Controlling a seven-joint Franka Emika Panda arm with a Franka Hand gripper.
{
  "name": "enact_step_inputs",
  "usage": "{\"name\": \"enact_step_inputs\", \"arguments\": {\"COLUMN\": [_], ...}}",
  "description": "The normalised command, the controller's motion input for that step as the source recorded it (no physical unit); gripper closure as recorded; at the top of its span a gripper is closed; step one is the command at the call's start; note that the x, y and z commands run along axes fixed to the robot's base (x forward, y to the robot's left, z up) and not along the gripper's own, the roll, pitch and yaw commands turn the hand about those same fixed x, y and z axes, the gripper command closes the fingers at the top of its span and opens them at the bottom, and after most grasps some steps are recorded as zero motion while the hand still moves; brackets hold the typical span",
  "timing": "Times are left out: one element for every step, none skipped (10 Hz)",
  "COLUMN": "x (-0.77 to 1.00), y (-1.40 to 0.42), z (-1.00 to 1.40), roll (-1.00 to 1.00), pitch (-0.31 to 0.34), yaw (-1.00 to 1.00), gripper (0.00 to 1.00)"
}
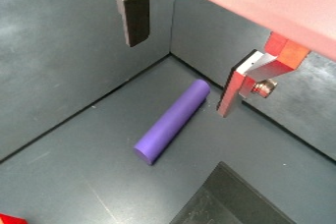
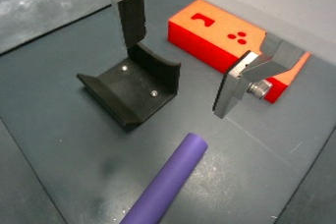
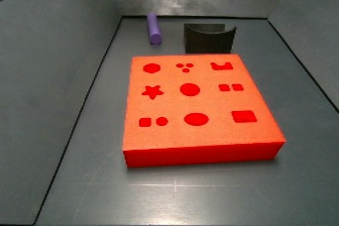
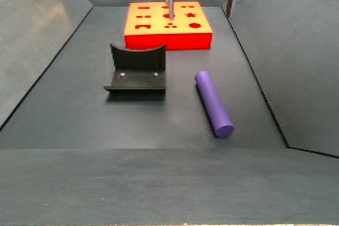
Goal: Pick up the round object. Move up. Place the round object on the fixture. Regrasp the round object. Move to above the board. Insert the round object.
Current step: Pick up the round object.
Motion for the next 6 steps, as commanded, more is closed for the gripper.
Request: {"name": "enact_step_inputs", "arguments": {"x": [-0.57,-0.54,-0.49,-0.40,0.00,0.29], "y": [0.07,0.03,0.00,0.00,-0.06,-0.07], "z": [-0.95,-0.92,-0.85,-0.74,-0.77,-0.74], "roll": [0.00,0.00,0.00,-0.02,0.00,-0.01], "pitch": [-0.164,-0.167,-0.184,-0.230,-0.240,-0.060], "yaw": [0.23,0.22,0.18,0.18,0.05,0.00], "gripper": [0.00,0.00,0.00,0.00,0.00,0.00]}}
